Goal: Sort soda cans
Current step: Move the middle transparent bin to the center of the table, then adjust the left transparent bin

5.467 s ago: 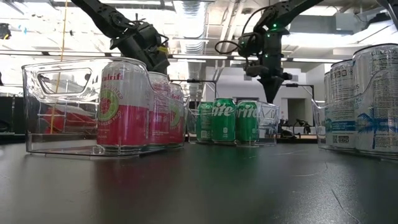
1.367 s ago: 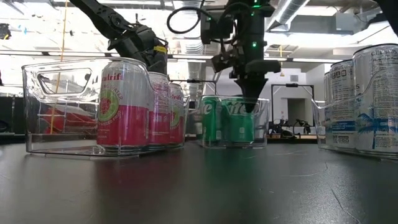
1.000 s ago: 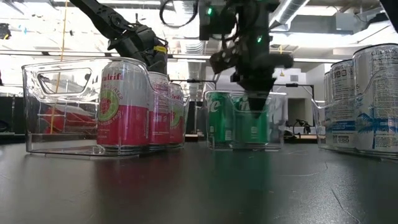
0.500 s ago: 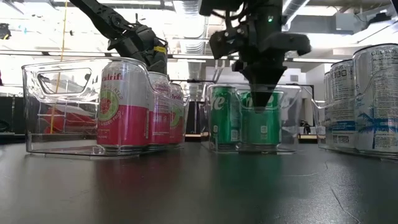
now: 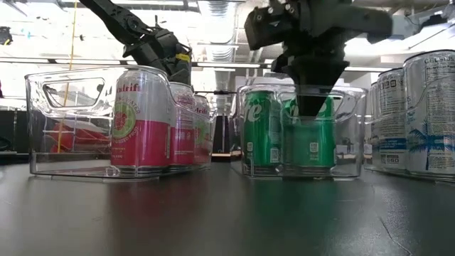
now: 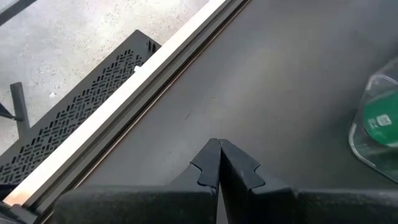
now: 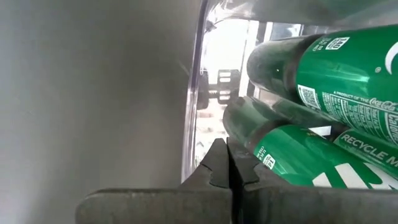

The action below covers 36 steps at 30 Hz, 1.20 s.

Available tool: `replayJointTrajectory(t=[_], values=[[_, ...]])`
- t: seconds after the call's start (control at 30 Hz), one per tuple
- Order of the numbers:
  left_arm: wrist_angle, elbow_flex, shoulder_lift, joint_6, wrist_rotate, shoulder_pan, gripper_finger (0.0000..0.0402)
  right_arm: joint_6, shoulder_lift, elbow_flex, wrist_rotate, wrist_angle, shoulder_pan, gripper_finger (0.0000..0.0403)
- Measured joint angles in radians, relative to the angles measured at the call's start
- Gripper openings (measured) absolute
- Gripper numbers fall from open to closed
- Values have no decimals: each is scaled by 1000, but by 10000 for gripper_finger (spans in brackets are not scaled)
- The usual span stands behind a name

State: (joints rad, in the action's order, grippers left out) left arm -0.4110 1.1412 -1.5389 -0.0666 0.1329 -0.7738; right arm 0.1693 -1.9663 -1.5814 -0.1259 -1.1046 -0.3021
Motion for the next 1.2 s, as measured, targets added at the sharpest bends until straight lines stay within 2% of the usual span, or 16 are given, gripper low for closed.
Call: replayJointTrajectory(t=[0.63,0.8,0.93,1.07,1.2], values=[[7,0,21,16,23,8,0,52,1,-1,-16,69,-95,0],[25,0,131,8,-27,27,0,59,7,-1,-121,58,-100,0],[-27,0,265,18,-66,41,0,58,29,-2,-211,44,-100,0],[-156,0,372,52,-80,82,0,44,64,-2,-298,39,-109,0],[-316,0,426,102,-169,161,0,40,116,-2,-380,40,-127,0]])
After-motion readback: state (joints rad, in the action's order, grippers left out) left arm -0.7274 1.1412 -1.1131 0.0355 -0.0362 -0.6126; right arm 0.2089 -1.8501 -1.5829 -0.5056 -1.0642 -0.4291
